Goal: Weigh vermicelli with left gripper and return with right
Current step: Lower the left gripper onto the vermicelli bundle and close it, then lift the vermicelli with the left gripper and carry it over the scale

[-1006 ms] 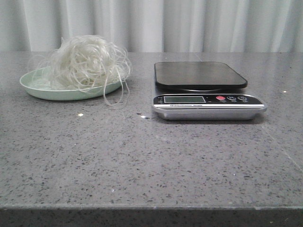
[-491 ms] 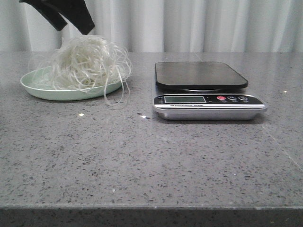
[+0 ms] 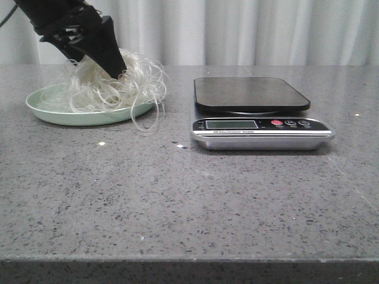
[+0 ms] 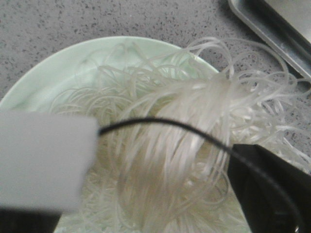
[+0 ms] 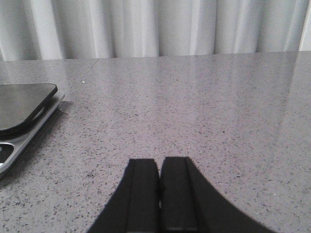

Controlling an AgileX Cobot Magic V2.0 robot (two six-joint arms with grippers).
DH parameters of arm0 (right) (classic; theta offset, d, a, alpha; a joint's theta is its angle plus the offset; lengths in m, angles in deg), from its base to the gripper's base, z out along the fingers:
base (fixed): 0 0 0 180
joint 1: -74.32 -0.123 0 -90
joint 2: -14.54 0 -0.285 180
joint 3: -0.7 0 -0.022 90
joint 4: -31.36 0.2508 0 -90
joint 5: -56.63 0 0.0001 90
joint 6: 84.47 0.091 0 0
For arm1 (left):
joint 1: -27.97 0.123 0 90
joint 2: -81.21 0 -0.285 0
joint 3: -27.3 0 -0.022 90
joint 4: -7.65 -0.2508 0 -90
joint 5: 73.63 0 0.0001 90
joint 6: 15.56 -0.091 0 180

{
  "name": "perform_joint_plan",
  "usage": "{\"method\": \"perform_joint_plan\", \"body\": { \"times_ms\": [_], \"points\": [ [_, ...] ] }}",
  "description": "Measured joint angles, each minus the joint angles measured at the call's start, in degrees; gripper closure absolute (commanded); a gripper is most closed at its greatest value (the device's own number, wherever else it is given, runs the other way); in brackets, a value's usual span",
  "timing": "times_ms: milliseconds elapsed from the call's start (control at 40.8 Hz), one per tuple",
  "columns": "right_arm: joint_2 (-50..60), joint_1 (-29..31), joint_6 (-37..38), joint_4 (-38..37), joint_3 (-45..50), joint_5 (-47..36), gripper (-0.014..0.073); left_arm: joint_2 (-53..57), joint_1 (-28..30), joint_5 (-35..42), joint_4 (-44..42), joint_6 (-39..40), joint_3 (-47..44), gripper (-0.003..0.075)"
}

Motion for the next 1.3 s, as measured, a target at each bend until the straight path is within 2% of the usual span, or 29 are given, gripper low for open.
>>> {"method": "perform_joint_plan", "body": {
  "times_ms": [172, 368, 736, 1079, 1202, 1300],
  "points": [
    [0.0, 0.0, 0.0, 0.0, 0.0, 0.0, 0.0442, -0.4, 0.0, -0.7, 0.3, 0.0, 0.1, 0.0316],
    [0.0, 0.0, 0.0, 0.0, 0.0, 0.0, 0.0442, -0.4, 0.0, -1.0, 0.4, 0.0, 0.2, 0.059],
    [0.0, 0.0, 0.0, 0.0, 0.0, 0.0, 0.0442, 0.2, 0.0, -2.3, -0.1, 0.0, 0.7, 0.0577],
    [0.0, 0.0, 0.0, 0.0, 0.0, 0.0, 0.0442, 5.1, 0.0, -4.7, -1.1, 0.0, 6.5, 0.0577],
    [0.0, 0.0, 0.0, 0.0, 0.0, 0.0, 0.0442, 6.9, 0.0, -4.9, 2.1, 0.0, 9.5, 0.0577],
    [0.0, 0.0, 0.0, 0.0, 0.0, 0.0, 0.0442, 7.5, 0.0, -5.1, 8.3, 0.0, 12.3, 0.0577]
  ]
}}
